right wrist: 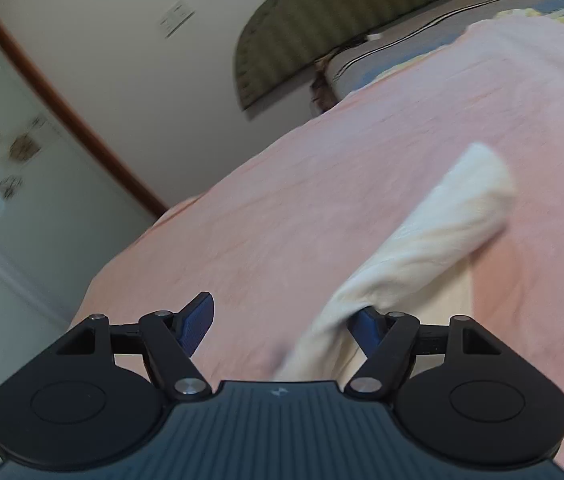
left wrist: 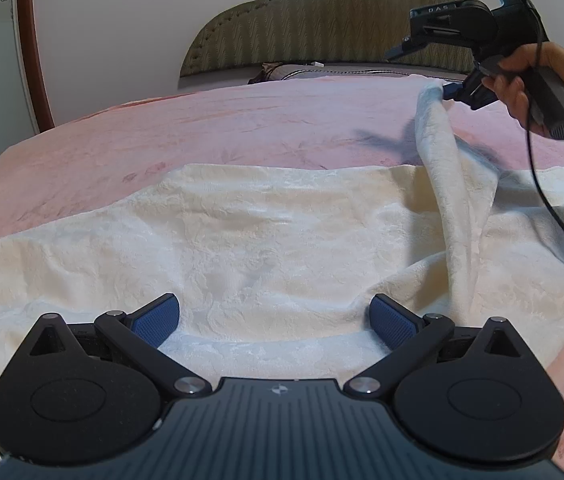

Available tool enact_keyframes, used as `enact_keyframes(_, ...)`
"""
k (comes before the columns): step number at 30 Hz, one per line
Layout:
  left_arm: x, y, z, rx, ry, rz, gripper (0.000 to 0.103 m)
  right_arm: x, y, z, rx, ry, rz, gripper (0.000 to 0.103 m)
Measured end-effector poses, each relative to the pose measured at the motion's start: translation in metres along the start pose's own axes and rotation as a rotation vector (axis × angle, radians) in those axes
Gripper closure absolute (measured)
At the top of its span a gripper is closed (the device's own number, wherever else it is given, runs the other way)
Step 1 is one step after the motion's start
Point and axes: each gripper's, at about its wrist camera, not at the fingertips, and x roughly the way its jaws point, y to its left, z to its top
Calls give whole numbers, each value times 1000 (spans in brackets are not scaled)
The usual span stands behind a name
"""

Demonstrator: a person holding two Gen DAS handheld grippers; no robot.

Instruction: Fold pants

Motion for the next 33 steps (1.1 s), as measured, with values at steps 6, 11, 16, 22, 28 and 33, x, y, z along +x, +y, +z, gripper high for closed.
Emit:
enact_keyframes(6, 0, 0, 0, 0, 0, 0, 1, -4, -14, 21, 88, -50, -5, 29)
enact_keyframes(11, 0, 0, 0, -3, 0, -2, 1, 4, 6, 24, -173, -27, -179, 12)
enact_keyframes(16, 1, 0, 0, -3, 0, -2, 1, -31, -52, 22, 183, -166, 24, 12)
enact_keyframes(22, 1, 0, 0, -3, 0, -2, 1, -13, -93, -7, 391, 11, 199, 12)
enact_keyframes(28, 1, 0, 0, -3, 0, -2, 1, 8, -80, -24, 346, 131, 217, 11)
enact_keyframes(33, 1, 0, 0, -4, 0, -2, 1, 17, -86, -7, 365, -14, 179, 20)
